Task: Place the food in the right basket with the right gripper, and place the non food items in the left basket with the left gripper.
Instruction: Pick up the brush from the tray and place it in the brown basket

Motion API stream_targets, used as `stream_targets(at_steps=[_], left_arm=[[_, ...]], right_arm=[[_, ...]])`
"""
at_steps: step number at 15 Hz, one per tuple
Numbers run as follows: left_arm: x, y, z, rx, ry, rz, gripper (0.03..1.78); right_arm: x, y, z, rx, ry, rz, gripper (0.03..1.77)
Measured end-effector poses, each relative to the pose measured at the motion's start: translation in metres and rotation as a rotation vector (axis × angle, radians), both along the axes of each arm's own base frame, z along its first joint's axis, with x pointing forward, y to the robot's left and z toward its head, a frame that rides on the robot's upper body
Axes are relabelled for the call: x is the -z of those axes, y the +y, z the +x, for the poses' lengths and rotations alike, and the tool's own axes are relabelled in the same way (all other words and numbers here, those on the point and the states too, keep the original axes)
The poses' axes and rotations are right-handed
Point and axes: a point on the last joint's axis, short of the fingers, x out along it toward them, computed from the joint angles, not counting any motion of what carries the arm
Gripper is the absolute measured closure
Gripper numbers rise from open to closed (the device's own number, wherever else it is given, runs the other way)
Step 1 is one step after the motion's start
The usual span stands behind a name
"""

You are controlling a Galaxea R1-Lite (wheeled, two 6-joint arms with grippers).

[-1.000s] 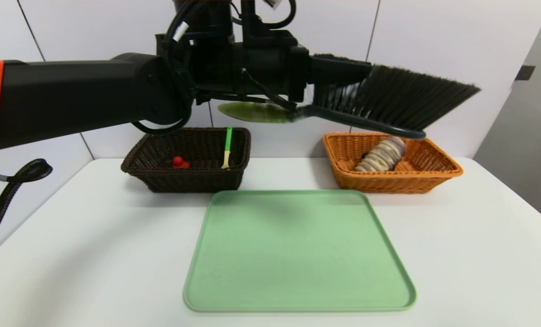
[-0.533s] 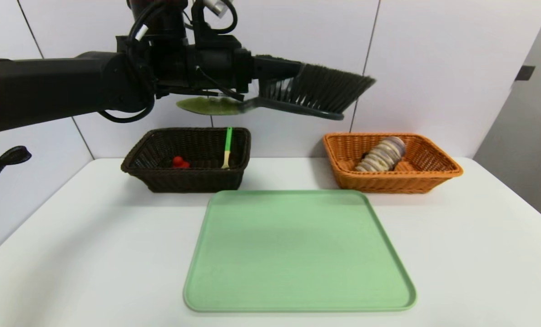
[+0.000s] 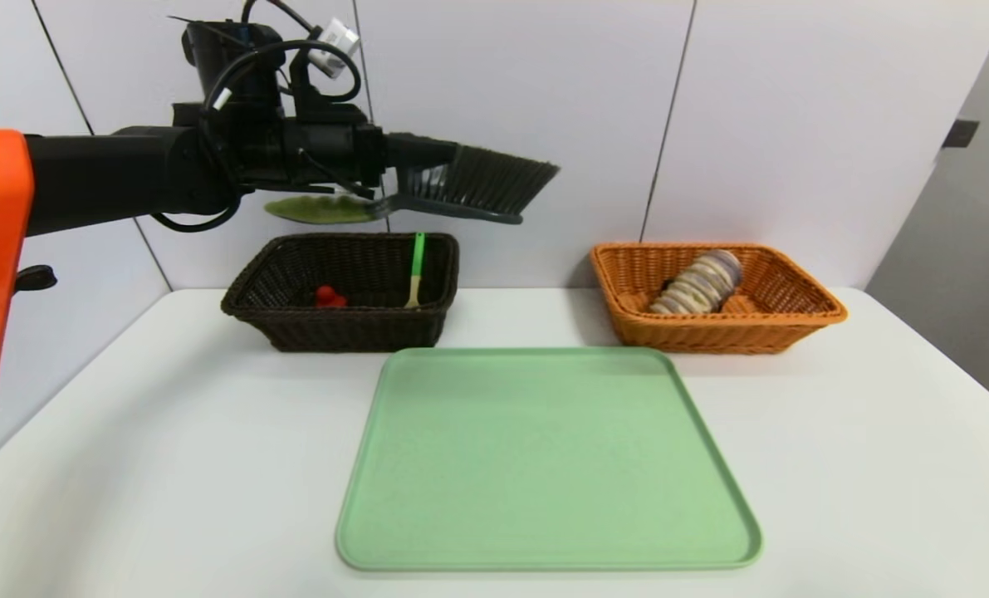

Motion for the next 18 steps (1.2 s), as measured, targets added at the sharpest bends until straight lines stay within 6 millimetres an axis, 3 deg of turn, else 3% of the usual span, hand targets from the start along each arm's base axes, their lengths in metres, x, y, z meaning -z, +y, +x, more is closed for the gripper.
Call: stream_targets(at_steps=[9, 18], left_arm=[[0.025, 0.065, 0.024, -0.138, 0.059, 0.018, 1.73], [0.065, 0.092, 0.05, -0.212, 0.109, 0.038, 1.73]], right_arm=[[-0.002, 0.0, 0.001, 0.0, -0.002, 0.002, 0.09], [-0.005, 0.0, -0.001, 0.003, -0.016, 0.003, 0.09]])
